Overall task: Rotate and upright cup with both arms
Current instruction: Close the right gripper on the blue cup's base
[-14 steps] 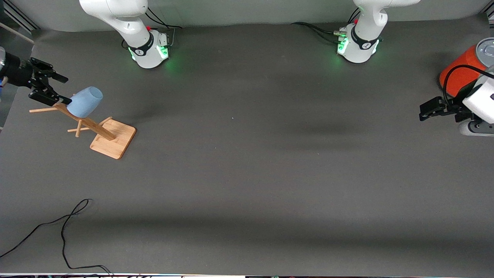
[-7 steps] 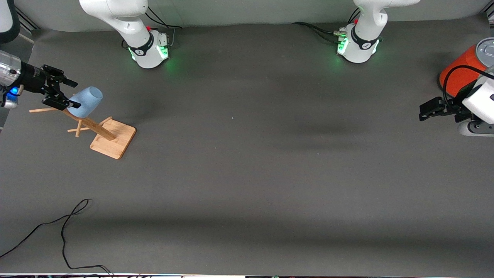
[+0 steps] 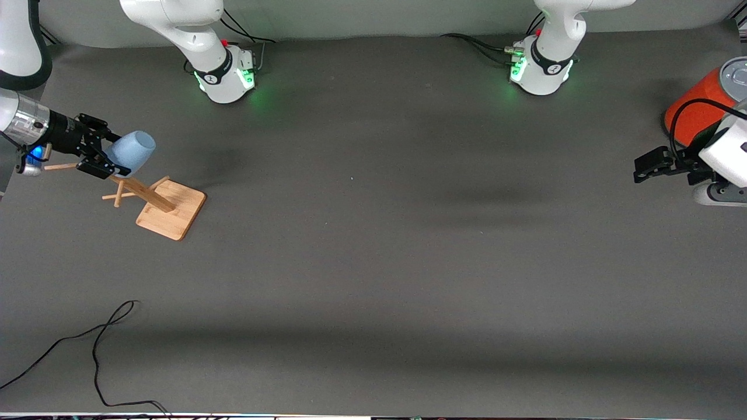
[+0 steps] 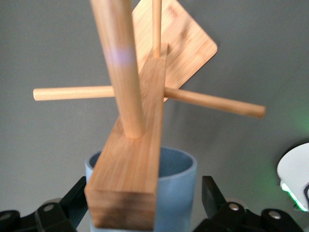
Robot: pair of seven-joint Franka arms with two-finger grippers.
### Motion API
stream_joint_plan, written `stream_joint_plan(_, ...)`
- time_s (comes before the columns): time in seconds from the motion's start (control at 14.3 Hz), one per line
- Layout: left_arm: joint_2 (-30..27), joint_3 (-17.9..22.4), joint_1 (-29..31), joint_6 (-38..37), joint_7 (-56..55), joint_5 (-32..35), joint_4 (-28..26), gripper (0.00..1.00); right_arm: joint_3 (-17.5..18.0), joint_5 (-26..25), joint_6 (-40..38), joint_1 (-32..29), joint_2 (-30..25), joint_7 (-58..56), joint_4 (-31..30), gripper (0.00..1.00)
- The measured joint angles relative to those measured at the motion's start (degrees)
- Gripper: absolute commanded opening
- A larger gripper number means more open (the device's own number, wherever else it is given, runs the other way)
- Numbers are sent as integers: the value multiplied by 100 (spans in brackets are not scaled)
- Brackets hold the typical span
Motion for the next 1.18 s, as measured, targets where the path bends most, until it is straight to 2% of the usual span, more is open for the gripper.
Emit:
stream_joint_plan(0.42,3,0,0,0,0,0,0,100,0,139,-25,8,36,-34,-1,100)
stream_joint_plan(0.49,3,0,0,0,0,0,0,100,0,169,-39,8,36,-35,-1,97)
stream_joint_plan(0.77,4,0,0,0,0,0,0,100,0,218,-176,8,24,-47,2,74)
stream_joint_plan(0.84,4,0,0,0,0,0,0,100,0,220,-213,8,17,-48,4,72)
stream_joint_plan(1.18,7,0,0,0,0,0,0,100,-1,223,-326,8,-32,-50,14,71)
